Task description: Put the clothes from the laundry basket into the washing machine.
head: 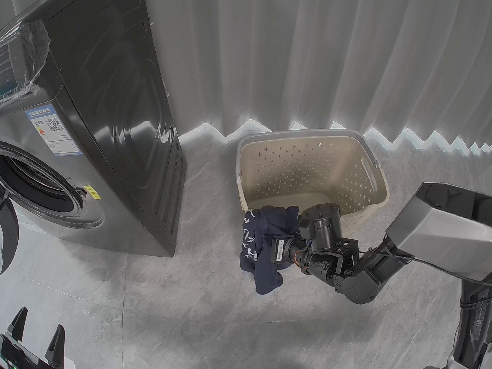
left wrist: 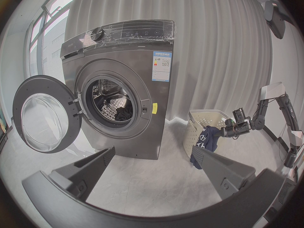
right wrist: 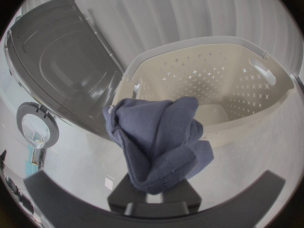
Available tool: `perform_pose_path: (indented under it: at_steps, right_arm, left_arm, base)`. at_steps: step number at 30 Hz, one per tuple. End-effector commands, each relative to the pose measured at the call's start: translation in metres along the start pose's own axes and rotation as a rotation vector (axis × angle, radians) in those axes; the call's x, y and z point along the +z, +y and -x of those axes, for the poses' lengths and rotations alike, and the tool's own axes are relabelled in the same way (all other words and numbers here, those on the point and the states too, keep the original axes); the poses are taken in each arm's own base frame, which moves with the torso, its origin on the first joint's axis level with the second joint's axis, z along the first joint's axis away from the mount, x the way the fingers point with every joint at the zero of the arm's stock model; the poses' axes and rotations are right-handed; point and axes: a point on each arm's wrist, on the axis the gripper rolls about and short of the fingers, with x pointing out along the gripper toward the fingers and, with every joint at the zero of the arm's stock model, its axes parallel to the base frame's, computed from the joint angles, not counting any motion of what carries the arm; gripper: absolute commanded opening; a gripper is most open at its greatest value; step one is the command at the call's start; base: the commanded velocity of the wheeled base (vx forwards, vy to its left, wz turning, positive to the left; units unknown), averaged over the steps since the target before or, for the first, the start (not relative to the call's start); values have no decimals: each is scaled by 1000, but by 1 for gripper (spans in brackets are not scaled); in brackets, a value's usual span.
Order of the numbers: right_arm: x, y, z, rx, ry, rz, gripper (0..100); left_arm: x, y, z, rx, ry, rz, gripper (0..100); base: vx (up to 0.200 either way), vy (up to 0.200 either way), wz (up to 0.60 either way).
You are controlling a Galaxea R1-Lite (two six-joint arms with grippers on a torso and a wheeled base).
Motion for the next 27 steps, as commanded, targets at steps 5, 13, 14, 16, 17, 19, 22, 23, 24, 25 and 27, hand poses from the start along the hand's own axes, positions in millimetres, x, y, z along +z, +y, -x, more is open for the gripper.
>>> perform_pose_path:
  at_steps: [5,13,14,16,17,19,22,23,24,25,27]
  right_arm:
    - [27,7,60,71,-100,-14,0]
    - [66,6,151,175,-252,-51,0]
    - [69,6,163,192,-271,-52,0]
    - [72,5,180,226,-288,-51,0]
    - [74,3,197,269,-307,-43,0]
    - [77,0,210,294,-340,-33,0]
    - [86,-3,222,304,-422,13,0]
    - [86,-5,223,302,-430,40,0]
    - [86,-5,224,301,-432,54,0]
    - [85,-6,226,301,-436,66,0]
    - [83,-8,229,303,-431,71,0]
  left_arm:
    - [-5,0,0,0,3,1,100]
    - [-5,0,0,0,3,1,100]
    - [-5,0,0,0,3,1,100]
    - [-5,0,0,0,3,1,100]
    - [-5,0,0,0,3,1,100]
    - [-5,0,0,0,3,1,100]
    - [-5,0,0,-1,3,1,100]
    - [-5,0,0,-1,3,1,100]
    - [-5,0,0,-1,3,1,100]
    - [-5,0,0,-1,3,-1,100]
    - [-5,0,0,-1,3,-1,100]
  base:
    - [0,0,0]
    - [0,0,0]
    - [0,0,0]
    - [0,0,0]
    - [0,0,0]
    - [0,0,0]
    - [0,0,0]
    - [0,0,0]
    - [0,0,0]
    - [0,0,0]
    - [-200,0,0]
